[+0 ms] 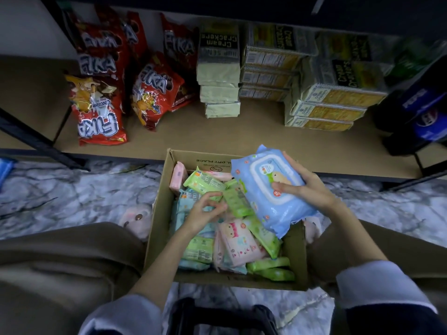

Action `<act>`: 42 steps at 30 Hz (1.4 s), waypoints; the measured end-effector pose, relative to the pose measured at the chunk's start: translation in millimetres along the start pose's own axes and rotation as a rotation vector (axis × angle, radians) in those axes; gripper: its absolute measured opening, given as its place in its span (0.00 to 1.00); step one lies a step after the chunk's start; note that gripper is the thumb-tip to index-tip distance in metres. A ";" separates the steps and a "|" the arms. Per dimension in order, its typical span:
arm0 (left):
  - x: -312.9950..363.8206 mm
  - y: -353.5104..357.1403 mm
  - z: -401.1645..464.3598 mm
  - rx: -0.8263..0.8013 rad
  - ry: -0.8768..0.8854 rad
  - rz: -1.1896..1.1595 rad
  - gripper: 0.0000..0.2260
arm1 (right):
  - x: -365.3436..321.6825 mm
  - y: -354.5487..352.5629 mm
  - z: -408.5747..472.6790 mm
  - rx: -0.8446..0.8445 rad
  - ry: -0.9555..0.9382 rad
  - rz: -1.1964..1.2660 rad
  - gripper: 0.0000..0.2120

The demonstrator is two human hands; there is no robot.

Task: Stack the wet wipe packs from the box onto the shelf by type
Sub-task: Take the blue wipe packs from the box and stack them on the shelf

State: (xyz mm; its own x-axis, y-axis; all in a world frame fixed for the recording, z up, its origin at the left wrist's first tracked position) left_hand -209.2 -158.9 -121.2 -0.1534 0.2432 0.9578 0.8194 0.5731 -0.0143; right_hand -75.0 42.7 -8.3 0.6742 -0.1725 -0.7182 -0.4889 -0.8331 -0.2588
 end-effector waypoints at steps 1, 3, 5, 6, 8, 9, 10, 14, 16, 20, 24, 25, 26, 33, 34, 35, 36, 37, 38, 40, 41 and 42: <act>-9.3 -2.9 -4.5 0.018 -0.044 0.043 0.10 | -0.7 0.7 -0.5 -0.002 -0.002 -0.001 0.36; -36.1 -22.2 -16.8 0.068 -0.136 0.272 0.08 | 2.9 2.2 1.8 0.000 0.002 0.002 0.37; -60.3 -44.8 -33.9 0.121 -0.243 0.532 0.09 | 8.7 5.2 4.8 0.005 0.012 0.004 0.37; -67.8 -51.1 -41.3 0.162 -0.282 0.580 0.12 | 11.4 7.4 5.6 0.006 0.016 0.002 0.37; -75.3 -49.0 -51.3 0.235 -0.354 0.612 0.14 | 18.2 11.9 7.3 0.004 0.020 0.000 0.37; -78.3 -44.8 -54.8 0.273 -0.413 0.623 0.11 | 20.9 13.7 8.3 0.006 0.023 0.006 0.36; -80.5 -39.6 -59.2 0.297 -0.485 0.625 0.10 | 22.4 15.4 8.4 0.005 0.027 0.021 0.36; -88.3 -32.5 -61.4 0.165 -0.532 0.527 0.22 | 23.7 18.5 9.0 0.012 0.030 0.063 0.36; -91.9 -36.2 -59.7 0.083 -0.494 0.441 0.27 | 23.2 19.8 8.0 0.024 0.019 0.063 0.36; -83.1 -36.8 -57.2 0.001 -0.386 0.343 0.20 | 24.5 21.4 6.9 0.015 0.022 0.068 0.36; -50.5 -55.9 -45.8 0.061 -0.237 0.227 0.19 | 22.5 15.2 3.4 0.035 0.014 0.081 0.35; -37.2 -63.0 -40.9 0.115 -0.206 0.159 0.18 | 21.4 12.6 1.9 0.038 0.008 0.097 0.35; -22.8 -68.1 -35.3 0.163 -0.176 0.086 0.18 | 20.3 9.7 0.2 0.043 0.001 0.110 0.34; 18.9 -18.7 -10.1 -0.007 -0.119 -0.093 0.18 | 15.7 -9.5 -12.0 0.114 -0.056 0.201 0.32; 5.2 -13.4 -15.3 -0.016 -0.180 -0.107 0.16 | 15.8 -10.8 -12.1 0.125 -0.066 0.203 0.31; -8.1 -11.5 -21.6 -0.003 -0.234 -0.087 0.13 | 15.8 -11.4 -12.2 0.130 -0.074 0.202 0.31; -23.8 -15.4 -28.5 0.027 -0.286 -0.011 0.08 | 16.1 -11.1 -11.4 0.130 -0.074 0.202 0.31; -40.9 -20.8 -35.3 0.049 -0.333 0.072 0.04 | 16.7 -10.1 -10.5 0.125 -0.071 0.202 0.32; -58.0 -24.3 -41.4 0.046 -0.390 0.118 0.04 | 17.7 -8.3 -9.2 0.121 -0.068 0.202 0.32; -82.3 -20.6 -51.6 -0.043 -0.515 0.125 0.08 | 20.2 -2.2 -6.3 0.115 -0.058 0.201 0.33; -89.2 -15.3 -54.2 -0.088 -0.541 0.151 0.07 | 21.9 2.2 -4.5 0.112 -0.055 0.200 0.33; -95.1 -10.3 -52.8 -0.104 -0.541 0.178 0.08 | 23.6 6.7 -2.3 0.107 -0.054 0.198 0.33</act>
State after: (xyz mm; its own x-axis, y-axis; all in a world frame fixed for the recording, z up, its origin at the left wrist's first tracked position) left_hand -173.9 -229.2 -197.0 -0.2465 0.7099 0.6598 0.9043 0.4132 -0.1068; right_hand -61.1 31.8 -25.5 0.5299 -0.2959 -0.7948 -0.6665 -0.7248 -0.1746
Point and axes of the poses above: each hand's wrist, its own z-axis towards the middle knuckle, its own y-axis out of the palm, x = y × z, the point moved 5 cm from there along z, towards the middle knuckle, and after that the axes turned 13 degrees about y, right-handed, at the moved point
